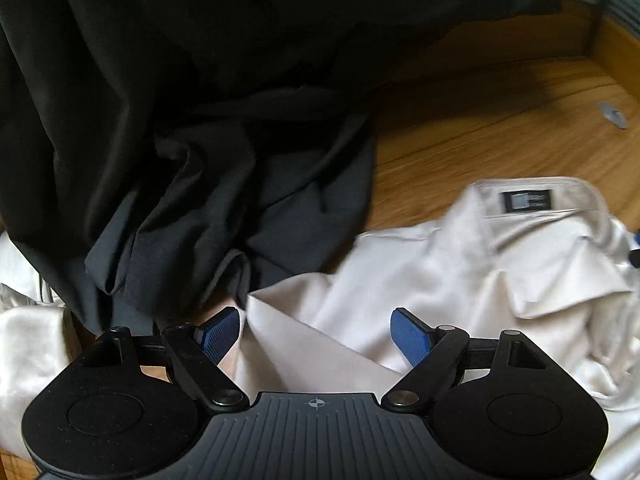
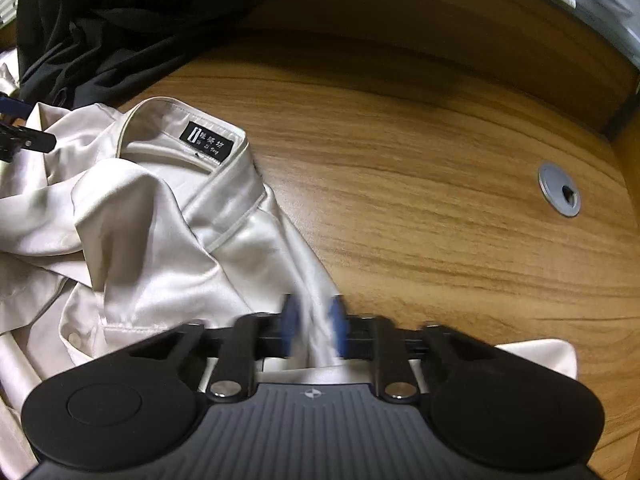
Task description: Fold clothes
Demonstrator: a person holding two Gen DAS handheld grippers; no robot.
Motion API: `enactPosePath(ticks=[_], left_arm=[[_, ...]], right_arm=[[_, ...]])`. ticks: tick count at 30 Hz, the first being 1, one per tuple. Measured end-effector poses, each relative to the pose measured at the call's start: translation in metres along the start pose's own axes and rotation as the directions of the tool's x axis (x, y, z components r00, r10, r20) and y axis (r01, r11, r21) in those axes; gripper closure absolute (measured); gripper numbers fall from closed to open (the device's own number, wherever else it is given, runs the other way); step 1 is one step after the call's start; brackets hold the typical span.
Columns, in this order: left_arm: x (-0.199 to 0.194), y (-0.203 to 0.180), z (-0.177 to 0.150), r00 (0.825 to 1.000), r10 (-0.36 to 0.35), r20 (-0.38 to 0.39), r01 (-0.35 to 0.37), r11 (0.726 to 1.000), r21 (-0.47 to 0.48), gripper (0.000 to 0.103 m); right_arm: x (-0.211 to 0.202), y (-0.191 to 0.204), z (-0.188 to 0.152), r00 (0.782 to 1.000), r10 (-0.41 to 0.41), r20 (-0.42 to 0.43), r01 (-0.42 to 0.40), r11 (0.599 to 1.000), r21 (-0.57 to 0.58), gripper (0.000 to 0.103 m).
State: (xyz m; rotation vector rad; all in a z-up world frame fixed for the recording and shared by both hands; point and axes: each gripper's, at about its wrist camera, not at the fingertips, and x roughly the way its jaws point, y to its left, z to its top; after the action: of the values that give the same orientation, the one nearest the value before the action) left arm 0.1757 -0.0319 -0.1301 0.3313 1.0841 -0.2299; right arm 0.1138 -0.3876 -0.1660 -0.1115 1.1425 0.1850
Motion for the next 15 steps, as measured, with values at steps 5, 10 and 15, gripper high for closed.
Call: enactPosePath(ticks=[5,10,15], left_arm=[[-0.012,0.011,0.005,0.999,-0.029,0.044,0.031,0.998,-0.050,0.099],[-0.031,0.020,0.020,0.992,-0.042,0.116,0.053,0.995,-0.088,0.099],[-0.034,0.017,0.032,0.988,-0.049,0.145,0.058,0.996,-0.063,0.099]], right_arm=[[-0.017,0.001,0.006,0.992,-0.106,0.073,0.108,0.994,-0.026,0.103],[-0.044,-0.021,0.042,0.960,-0.212,0.184,0.222,0.974,-0.036,0.103],[-0.038,-0.049,0.086,0.927,-0.292,0.234,0.312,0.949,-0.050,0.103]])
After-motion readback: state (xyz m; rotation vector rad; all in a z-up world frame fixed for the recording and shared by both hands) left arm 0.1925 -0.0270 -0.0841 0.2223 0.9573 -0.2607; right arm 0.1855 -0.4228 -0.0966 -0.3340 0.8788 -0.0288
